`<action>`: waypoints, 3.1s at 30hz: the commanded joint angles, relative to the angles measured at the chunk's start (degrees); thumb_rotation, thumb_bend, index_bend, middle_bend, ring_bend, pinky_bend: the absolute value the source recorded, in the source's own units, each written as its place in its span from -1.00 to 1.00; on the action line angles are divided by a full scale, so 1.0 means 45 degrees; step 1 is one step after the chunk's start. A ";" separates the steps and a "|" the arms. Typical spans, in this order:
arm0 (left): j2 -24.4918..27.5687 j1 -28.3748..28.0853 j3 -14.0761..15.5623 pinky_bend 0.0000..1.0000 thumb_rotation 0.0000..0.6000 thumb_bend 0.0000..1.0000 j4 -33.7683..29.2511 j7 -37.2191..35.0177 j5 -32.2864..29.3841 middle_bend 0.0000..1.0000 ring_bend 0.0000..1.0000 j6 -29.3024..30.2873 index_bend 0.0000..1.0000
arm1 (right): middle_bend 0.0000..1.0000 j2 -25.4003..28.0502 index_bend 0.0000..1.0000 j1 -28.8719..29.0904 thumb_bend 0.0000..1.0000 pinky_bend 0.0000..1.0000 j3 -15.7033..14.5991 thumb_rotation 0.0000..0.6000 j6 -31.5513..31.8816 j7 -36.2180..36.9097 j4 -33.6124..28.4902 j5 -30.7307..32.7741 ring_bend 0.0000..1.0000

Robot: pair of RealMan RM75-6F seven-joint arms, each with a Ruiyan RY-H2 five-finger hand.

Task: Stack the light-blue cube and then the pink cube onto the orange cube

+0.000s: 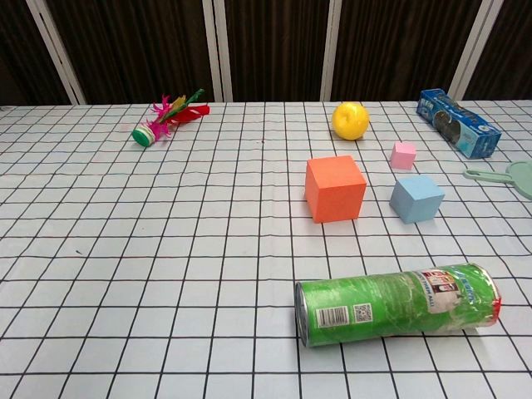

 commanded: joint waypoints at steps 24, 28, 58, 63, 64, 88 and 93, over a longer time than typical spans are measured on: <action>-0.0146 -0.0055 0.0069 -0.96 1.00 -0.60 -0.0207 0.0587 0.0096 -0.96 -1.00 -0.0110 -0.73 | -0.84 0.0037 -0.89 0.0088 -0.66 -0.74 -0.0092 1.00 -0.0251 0.0172 0.0025 -0.0066 -0.88; -0.0175 -0.0098 0.0035 -0.96 1.00 -0.60 -0.0192 0.0642 -0.0010 -0.96 -1.00 -0.0213 -0.73 | -0.84 0.0010 -0.89 0.0139 -0.66 -0.74 -0.0105 1.00 -0.0354 0.0148 0.0050 -0.0065 -0.88; -0.0035 -0.0090 -0.0085 -0.96 1.00 -0.60 -0.0144 0.0415 -0.0494 -0.96 -1.00 -0.0443 -0.73 | -0.85 -0.2073 -0.62 0.7755 -0.66 -0.74 0.2531 1.00 -0.7782 -0.7125 -0.3567 0.6929 -0.88; -0.0003 -0.0076 -0.0131 -0.96 1.00 -0.60 -0.0137 0.0364 -0.0634 -0.96 -1.00 -0.0475 -0.73 | -0.84 -0.2566 -0.62 0.8952 -0.66 -0.74 0.2518 1.00 -0.7573 -0.8363 -0.2872 0.8945 -0.88; -0.0005 -0.0055 -0.0145 -0.96 1.00 -0.60 -0.0145 0.0374 -0.0636 -0.96 -1.00 -0.0418 -0.73 | -0.84 -0.2570 -0.62 0.9134 -0.66 -0.74 0.2487 1.00 -0.7552 -0.8502 -0.2807 0.9261 -0.88; -0.0251 -0.0058 -0.0382 -0.96 1.00 -0.60 -0.0274 0.1426 -0.1360 -0.96 -1.00 -0.0448 -0.73 | -0.84 -0.2776 -0.39 0.9762 -0.64 -0.74 0.0731 1.00 -0.7599 -0.7922 0.0328 0.9723 -0.88; -0.0256 -0.0061 -0.0321 -0.96 1.00 -0.60 -0.0409 0.1593 -0.1376 -0.96 -1.00 -0.0510 -0.73 | -0.84 -0.3156 -0.28 0.9732 -0.43 -0.74 0.0733 1.00 -0.7766 -0.7159 0.1174 0.9244 -0.86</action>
